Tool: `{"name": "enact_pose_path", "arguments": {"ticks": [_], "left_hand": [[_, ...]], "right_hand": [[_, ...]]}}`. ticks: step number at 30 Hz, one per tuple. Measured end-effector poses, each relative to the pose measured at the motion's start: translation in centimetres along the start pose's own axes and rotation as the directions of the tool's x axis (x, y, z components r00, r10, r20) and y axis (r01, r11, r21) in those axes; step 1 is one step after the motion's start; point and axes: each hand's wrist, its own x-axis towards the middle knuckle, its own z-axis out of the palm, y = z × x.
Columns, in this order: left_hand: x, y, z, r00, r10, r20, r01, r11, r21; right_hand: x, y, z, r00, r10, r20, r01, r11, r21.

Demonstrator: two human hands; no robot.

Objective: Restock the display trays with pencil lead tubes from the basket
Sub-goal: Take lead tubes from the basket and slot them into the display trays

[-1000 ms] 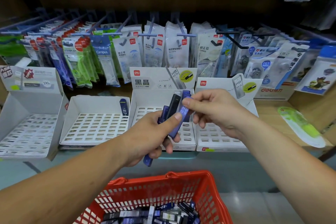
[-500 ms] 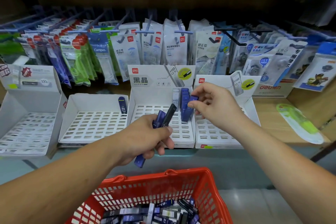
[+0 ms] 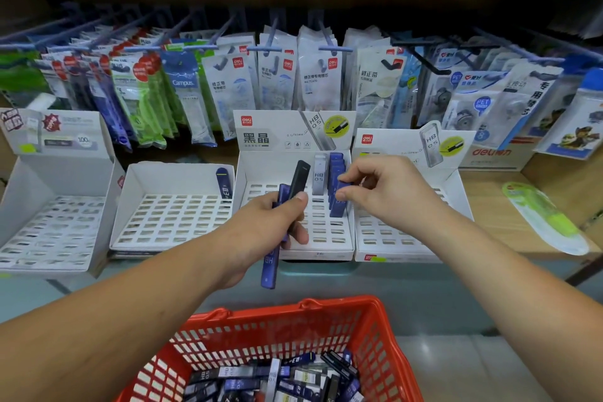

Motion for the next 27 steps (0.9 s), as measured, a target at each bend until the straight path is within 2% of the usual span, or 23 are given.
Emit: {"name": "enact_pose_path", "arguments": {"ticks": [3,5,6,7,8,9,11,12,16,20,23,25,27], "left_hand": [[0.3,0.3,0.1,0.999,0.01,-0.052,-0.009,1.0,0.008],[0.2,0.5,0.2,0.997,0.01,-0.071,-0.011,1.0,-0.008],[0.2,0.6,0.2,0.997,0.011,-0.079,-0.013,1.0,-0.026],[0.2,0.6,0.2,0.996,0.013,-0.089,-0.019,0.998,-0.063],[0.3,0.7,0.2,0.995,0.018,-0.103,-0.03,0.992,-0.121],[0.5,0.8,0.2,0.993,0.02,-0.117,-0.043,0.979,-0.199],[0.7,1.0,0.4,0.993,0.013,-0.12,-0.057,0.926,-0.373],[0.8,1.1,0.6,0.994,0.004,-0.11,-0.053,0.895,-0.443],[0.5,1.5,1.5,0.996,0.018,-0.087,-0.061,0.851,-0.522],[0.5,1.8,1.2,0.981,0.083,-0.175,-0.16,0.858,-0.488],[0.5,1.1,0.4,0.953,0.184,-0.241,-0.239,0.945,-0.222],[0.2,0.4,0.5,0.956,0.244,-0.164,-0.259,0.963,-0.075],[-0.2,0.0,1.0,0.97,0.241,-0.043,-0.241,0.97,-0.01]], "right_hand": [[-0.4,0.0,0.1,0.995,-0.097,-0.028,0.089,0.976,-0.2],[-0.7,-0.9,0.1,0.984,-0.161,-0.074,0.136,0.955,-0.263],[-1.1,-1.9,0.1,0.983,-0.156,-0.099,0.133,0.969,-0.206],[-1.5,-3.1,0.1,0.992,-0.09,-0.088,0.083,0.994,-0.077],[-1.9,-4.3,0.1,1.0,0.015,-0.009,-0.014,0.996,0.085],[-2.4,-5.6,0.1,0.984,0.108,0.14,-0.137,0.966,0.217],[-3.6,-7.3,0.6,0.895,0.161,0.417,-0.299,0.909,0.289],[-4.0,-7.7,1.1,0.869,0.147,0.472,-0.317,0.898,0.304],[-4.5,-7.8,2.3,0.884,0.149,0.443,-0.337,0.86,0.383],[-4.3,-6.7,1.6,0.885,0.169,0.434,-0.324,0.893,0.312],[-3.7,-5.8,0.2,0.934,0.203,0.294,-0.309,0.874,0.376],[-3.2,-5.3,-0.9,0.942,0.257,0.213,-0.332,0.792,0.513],[-2.8,-5.0,-1.6,0.944,0.288,0.162,-0.325,0.725,0.608]]}}
